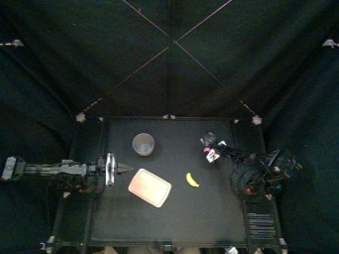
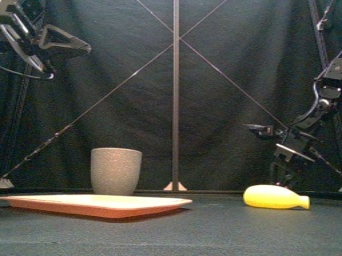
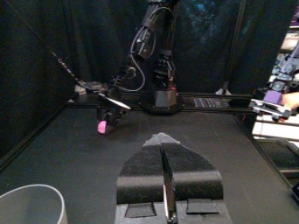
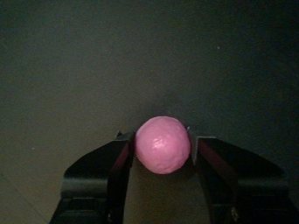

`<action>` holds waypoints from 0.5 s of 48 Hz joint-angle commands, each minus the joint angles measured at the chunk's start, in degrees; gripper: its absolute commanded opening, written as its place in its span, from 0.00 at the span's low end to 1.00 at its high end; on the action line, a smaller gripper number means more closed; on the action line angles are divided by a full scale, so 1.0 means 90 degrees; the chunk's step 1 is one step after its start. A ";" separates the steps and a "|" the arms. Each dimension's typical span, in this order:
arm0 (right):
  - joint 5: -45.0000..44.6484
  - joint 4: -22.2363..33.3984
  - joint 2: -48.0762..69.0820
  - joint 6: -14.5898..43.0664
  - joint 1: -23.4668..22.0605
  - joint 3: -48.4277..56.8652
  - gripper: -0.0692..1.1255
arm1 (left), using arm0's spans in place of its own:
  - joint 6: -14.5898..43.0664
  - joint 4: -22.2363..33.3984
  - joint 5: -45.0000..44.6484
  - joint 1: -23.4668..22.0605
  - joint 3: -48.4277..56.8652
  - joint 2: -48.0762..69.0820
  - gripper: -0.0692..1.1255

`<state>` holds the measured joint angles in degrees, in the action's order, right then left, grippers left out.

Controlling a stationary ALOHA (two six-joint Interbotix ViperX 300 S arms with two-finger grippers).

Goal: Pick the pink ball then place it on the pink plate
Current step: Place pink ball on the pink plate

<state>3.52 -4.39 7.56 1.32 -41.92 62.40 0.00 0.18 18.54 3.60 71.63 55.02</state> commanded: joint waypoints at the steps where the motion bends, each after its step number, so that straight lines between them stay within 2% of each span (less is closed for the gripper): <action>1: -0.0049 -0.0049 0.0195 0.0020 0.0215 -0.0156 0.61 | -0.0010 0.0000 0.0068 0.0020 -0.0068 -0.0039 0.08; 5: -0.0059 -0.0146 0.0371 0.0020 0.0771 -0.0283 0.60 | -0.0020 0.0029 0.0059 0.0010 -0.0039 -0.0039 0.08; 17: 0.0176 -0.0391 0.0537 0.0000 0.3379 -0.1230 0.60 | 0.0000 0.0225 0.0059 0.0020 0.0000 -0.0039 0.08; 24: 0.0615 -0.0381 0.0039 0.0000 0.4453 -0.1924 0.60 | 0.0000 0.0234 0.0059 0.0020 0.0000 -0.0029 0.08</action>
<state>6.94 -7.82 9.49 1.41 -6.15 49.13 -0.09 2.11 18.63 3.60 72.42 54.93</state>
